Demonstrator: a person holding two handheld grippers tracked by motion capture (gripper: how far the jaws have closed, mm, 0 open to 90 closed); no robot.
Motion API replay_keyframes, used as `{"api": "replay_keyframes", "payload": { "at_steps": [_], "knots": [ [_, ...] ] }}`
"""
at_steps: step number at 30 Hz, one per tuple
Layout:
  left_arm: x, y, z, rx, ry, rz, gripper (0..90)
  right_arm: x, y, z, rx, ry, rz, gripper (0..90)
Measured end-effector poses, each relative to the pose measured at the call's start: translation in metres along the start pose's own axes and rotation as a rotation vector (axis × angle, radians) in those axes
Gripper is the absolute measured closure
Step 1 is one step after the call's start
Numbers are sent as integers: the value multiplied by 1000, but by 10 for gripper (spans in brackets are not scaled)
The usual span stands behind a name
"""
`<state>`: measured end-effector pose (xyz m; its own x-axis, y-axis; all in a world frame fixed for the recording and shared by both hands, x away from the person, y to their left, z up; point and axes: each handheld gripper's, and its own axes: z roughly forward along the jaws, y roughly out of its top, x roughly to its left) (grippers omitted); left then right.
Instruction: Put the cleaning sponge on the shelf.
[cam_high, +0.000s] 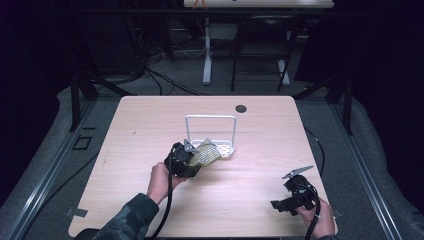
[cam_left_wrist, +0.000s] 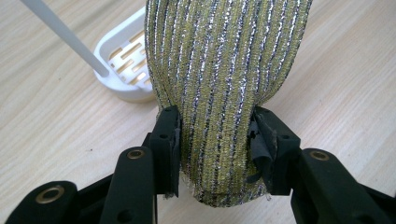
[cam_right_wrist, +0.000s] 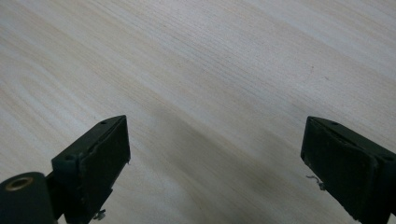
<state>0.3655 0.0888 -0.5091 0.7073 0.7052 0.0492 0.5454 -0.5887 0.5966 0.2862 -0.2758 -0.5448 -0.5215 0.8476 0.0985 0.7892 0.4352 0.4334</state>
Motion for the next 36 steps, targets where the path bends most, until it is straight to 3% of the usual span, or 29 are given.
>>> {"api": "replay_keyframes", "payload": {
  "at_steps": [19, 31, 36],
  "knots": [
    [-5, 16, 11, -25, 30, -29, 572, 0, 0, 0, -13, 3, 9, 75],
    [-4, 24, 14, -56, 69, -72, 575, 0, 0, 0, -21, 3, 11, 78],
    [-7, 31, 18, -64, 104, -77, 574, 2, 0, -2, -18, 8, 11, 79]
  ]
}}
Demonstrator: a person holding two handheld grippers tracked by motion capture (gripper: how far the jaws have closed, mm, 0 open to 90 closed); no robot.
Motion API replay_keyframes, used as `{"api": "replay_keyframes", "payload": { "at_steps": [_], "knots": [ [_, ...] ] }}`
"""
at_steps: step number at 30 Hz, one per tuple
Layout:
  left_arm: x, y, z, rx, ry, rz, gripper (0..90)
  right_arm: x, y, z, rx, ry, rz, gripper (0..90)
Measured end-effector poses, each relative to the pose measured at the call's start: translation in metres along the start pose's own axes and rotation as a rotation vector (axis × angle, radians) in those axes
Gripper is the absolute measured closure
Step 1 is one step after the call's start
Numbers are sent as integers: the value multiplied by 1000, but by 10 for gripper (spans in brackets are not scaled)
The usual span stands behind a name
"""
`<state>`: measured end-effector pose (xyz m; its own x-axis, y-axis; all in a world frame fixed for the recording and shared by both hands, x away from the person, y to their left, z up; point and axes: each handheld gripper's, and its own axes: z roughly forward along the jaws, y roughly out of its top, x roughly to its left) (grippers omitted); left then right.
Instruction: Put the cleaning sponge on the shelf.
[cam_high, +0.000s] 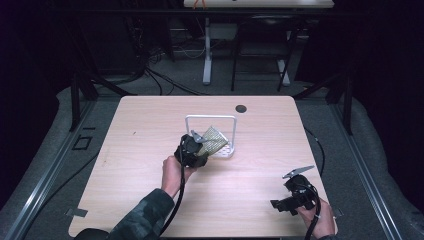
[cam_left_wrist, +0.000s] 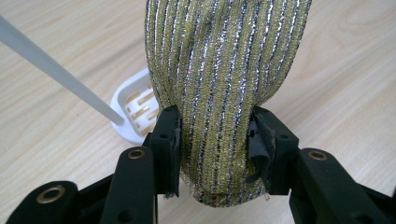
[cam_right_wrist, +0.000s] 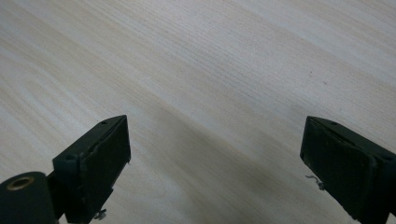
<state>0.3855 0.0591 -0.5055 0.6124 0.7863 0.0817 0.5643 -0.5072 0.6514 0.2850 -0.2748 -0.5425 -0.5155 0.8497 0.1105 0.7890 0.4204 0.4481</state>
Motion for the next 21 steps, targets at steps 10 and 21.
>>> {"api": "replay_keyframes", "payload": {
  "at_steps": [10, 21],
  "knots": [
    [0, 6, 17, 19, 51, -15, 573, 1, 0, 0, -1, -3, -13, 79],
    [-2, 18, 36, 78, 99, 46, 557, 0, 0, 1, 3, 1, -11, 80]
  ]
}}
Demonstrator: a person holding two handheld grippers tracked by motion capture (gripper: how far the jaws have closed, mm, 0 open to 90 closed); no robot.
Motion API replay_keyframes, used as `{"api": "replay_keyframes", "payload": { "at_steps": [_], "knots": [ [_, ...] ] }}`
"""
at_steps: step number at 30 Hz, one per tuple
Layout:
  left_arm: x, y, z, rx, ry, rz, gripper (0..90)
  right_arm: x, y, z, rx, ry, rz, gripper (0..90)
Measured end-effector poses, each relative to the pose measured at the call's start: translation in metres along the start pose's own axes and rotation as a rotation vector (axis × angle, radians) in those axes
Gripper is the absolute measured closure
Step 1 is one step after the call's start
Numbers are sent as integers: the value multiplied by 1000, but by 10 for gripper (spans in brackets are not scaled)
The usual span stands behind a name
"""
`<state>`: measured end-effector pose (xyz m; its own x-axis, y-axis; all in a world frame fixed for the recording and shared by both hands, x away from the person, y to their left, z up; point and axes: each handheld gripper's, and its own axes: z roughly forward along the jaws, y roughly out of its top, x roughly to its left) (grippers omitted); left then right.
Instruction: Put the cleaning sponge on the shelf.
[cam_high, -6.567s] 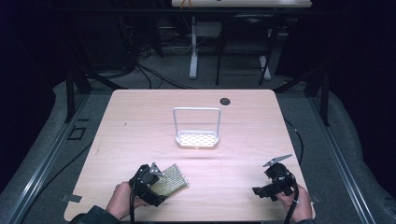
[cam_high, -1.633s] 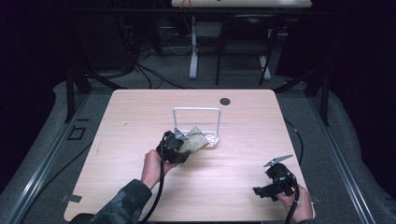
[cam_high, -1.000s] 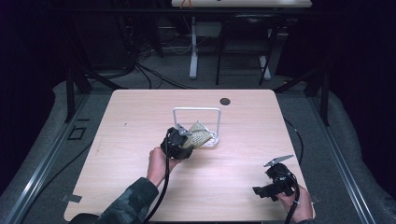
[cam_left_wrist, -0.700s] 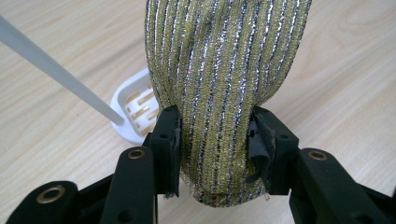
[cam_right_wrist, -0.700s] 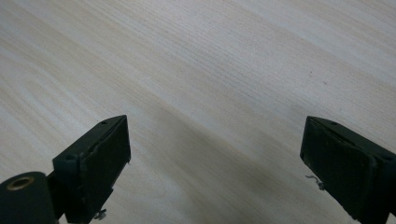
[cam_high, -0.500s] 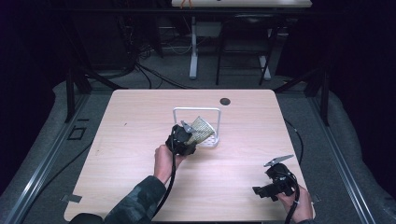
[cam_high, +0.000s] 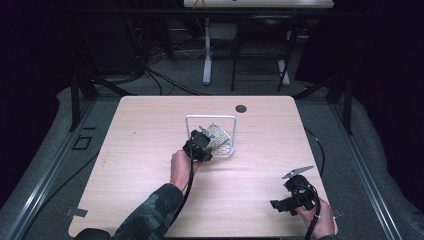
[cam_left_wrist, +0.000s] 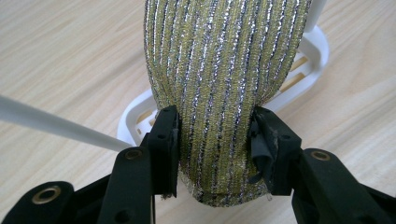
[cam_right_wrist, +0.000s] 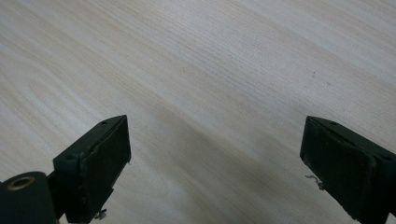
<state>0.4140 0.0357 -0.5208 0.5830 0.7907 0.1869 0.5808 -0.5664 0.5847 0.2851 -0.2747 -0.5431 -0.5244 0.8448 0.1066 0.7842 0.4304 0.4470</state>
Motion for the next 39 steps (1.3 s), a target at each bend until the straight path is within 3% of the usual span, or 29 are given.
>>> {"api": "replay_keyframes", "payload": {
  "at_steps": [9, 24, 39],
  "knots": [
    [0, 3, 18, 55, 34, 28, 545, 1, 0, 1, -2, 8, 2, 80],
    [2, 11, 28, 79, 7, 81, 530, 0, -2, -1, -9, 7, -2, 80],
    [3, 11, 32, 52, -39, 59, 510, 4, 0, -2, -10, 3, -30, 80]
  ]
}}
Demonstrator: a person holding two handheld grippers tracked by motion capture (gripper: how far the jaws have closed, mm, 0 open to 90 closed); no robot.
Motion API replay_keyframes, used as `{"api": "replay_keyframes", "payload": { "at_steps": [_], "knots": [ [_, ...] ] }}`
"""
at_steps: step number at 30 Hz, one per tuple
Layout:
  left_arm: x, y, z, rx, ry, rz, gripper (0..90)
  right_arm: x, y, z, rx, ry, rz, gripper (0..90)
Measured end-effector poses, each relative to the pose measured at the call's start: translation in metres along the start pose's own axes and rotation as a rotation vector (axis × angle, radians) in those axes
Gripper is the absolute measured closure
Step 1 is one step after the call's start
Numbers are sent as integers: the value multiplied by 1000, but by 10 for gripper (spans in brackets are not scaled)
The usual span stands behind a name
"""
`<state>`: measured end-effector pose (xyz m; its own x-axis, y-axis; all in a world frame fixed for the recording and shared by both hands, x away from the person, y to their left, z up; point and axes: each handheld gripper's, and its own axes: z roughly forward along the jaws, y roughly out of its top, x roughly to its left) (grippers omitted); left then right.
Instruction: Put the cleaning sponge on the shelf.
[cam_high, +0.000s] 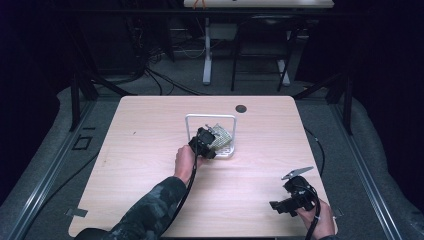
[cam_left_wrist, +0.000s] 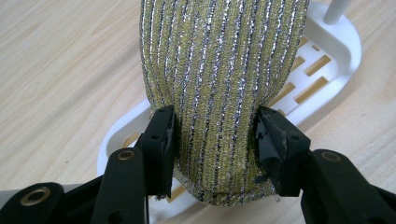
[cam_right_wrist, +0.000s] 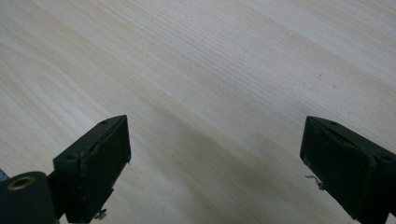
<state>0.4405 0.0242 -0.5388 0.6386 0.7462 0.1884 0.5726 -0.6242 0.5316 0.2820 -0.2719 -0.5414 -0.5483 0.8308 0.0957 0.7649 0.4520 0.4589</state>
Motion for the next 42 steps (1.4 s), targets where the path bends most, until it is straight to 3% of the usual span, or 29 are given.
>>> {"api": "replay_keyframes", "payload": {
  "at_steps": [5, 13, 21, 28, 42],
  "knots": [
    [1, -1, 0, -2, -24, -6, 469, 1, 0, 1, 3, 2, 11, 80],
    [0, 0, -4, -20, -28, -5, 404, 2, 0, 0, 10, 7, 8, 81],
    [-3, 0, -11, -38, -41, 0, 269, 1, 0, 0, 5, 2, 3, 81],
    [-8, 2, -30, -64, -33, 42, 190, 2, 0, 0, 8, 2, 0, 82],
    [-3, -6, -74, -119, -97, 82, 138, 1, -1, 0, -1, -2, 8, 82]
  ]
}}
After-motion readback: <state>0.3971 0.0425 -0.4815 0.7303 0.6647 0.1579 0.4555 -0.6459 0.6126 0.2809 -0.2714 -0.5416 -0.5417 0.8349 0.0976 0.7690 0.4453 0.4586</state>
